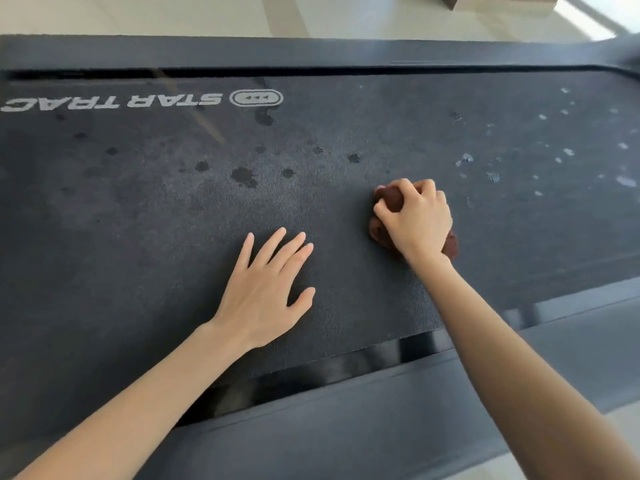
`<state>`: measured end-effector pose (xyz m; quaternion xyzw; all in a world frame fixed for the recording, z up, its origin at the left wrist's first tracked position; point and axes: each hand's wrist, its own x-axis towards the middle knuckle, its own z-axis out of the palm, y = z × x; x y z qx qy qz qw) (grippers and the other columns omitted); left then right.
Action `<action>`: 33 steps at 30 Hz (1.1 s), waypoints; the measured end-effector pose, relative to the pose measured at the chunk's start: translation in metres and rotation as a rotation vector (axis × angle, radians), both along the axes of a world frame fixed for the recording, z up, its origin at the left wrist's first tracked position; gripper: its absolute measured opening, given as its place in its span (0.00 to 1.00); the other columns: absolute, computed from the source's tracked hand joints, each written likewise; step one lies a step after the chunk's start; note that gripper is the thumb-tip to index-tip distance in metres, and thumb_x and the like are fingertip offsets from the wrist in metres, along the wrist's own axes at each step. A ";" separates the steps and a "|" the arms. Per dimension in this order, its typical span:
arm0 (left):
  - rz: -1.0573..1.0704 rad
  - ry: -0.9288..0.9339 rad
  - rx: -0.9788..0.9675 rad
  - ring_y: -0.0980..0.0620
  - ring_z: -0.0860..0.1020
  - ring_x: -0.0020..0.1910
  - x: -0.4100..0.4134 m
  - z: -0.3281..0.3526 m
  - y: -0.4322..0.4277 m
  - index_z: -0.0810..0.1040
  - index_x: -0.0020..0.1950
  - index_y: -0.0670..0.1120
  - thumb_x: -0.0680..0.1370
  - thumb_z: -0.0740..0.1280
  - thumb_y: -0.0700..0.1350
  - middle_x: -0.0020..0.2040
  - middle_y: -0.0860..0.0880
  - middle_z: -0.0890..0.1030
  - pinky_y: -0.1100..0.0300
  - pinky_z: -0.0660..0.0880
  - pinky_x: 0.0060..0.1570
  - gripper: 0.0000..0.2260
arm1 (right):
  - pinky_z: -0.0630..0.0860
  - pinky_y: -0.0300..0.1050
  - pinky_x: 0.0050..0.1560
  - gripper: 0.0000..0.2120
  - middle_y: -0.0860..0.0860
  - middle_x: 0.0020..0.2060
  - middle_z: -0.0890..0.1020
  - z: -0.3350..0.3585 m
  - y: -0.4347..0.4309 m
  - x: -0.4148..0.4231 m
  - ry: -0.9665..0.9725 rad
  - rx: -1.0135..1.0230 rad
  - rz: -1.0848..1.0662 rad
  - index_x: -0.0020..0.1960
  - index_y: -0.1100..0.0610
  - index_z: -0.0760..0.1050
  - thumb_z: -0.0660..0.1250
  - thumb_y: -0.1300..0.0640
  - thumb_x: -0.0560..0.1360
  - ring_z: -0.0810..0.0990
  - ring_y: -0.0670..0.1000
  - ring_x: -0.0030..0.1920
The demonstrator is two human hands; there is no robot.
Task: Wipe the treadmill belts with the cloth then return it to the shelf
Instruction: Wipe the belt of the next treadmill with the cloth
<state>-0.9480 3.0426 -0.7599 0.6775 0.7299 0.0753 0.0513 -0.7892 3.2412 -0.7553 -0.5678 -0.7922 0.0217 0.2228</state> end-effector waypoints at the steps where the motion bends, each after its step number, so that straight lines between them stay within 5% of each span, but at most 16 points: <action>1: -0.012 -0.005 0.006 0.50 0.52 0.76 0.004 0.001 0.007 0.61 0.75 0.48 0.77 0.53 0.58 0.76 0.52 0.59 0.41 0.50 0.73 0.28 | 0.68 0.47 0.42 0.15 0.54 0.47 0.75 -0.003 -0.024 0.004 0.011 0.032 0.056 0.52 0.48 0.78 0.65 0.42 0.70 0.74 0.58 0.46; 7: -0.141 -0.024 0.005 0.51 0.48 0.77 0.034 -0.006 0.041 0.58 0.76 0.48 0.78 0.54 0.57 0.77 0.53 0.55 0.43 0.47 0.74 0.28 | 0.70 0.41 0.38 0.13 0.48 0.44 0.76 -0.005 -0.088 0.057 0.002 0.056 0.265 0.51 0.45 0.79 0.65 0.44 0.69 0.73 0.51 0.41; 10: -0.161 -0.020 0.024 0.50 0.52 0.76 0.036 -0.008 0.044 0.61 0.75 0.48 0.77 0.50 0.58 0.76 0.52 0.58 0.41 0.52 0.73 0.28 | 0.74 0.47 0.42 0.12 0.49 0.45 0.77 0.001 -0.038 0.088 -0.005 0.040 0.033 0.50 0.45 0.80 0.69 0.46 0.68 0.76 0.55 0.46; 17: -0.162 -0.048 0.047 0.49 0.56 0.76 0.037 -0.006 0.045 0.65 0.74 0.47 0.76 0.50 0.58 0.75 0.51 0.62 0.40 0.54 0.72 0.29 | 0.67 0.49 0.46 0.16 0.57 0.52 0.74 0.007 0.035 0.104 -0.014 -0.056 -0.500 0.55 0.50 0.76 0.65 0.43 0.71 0.72 0.62 0.54; 28: -0.254 0.010 0.085 0.43 0.60 0.74 0.031 -0.014 0.041 0.66 0.72 0.42 0.76 0.48 0.57 0.74 0.44 0.64 0.38 0.57 0.70 0.30 | 0.72 0.44 0.41 0.16 0.50 0.45 0.76 0.004 -0.111 0.053 -0.064 0.030 0.059 0.53 0.47 0.79 0.63 0.43 0.69 0.75 0.53 0.44; 33: -0.258 -0.021 0.105 0.43 0.62 0.73 0.028 -0.014 0.041 0.68 0.71 0.42 0.75 0.50 0.57 0.73 0.44 0.66 0.38 0.57 0.70 0.30 | 0.74 0.46 0.45 0.14 0.49 0.45 0.77 0.006 -0.074 0.088 -0.045 0.004 -0.018 0.52 0.46 0.80 0.65 0.45 0.68 0.76 0.54 0.47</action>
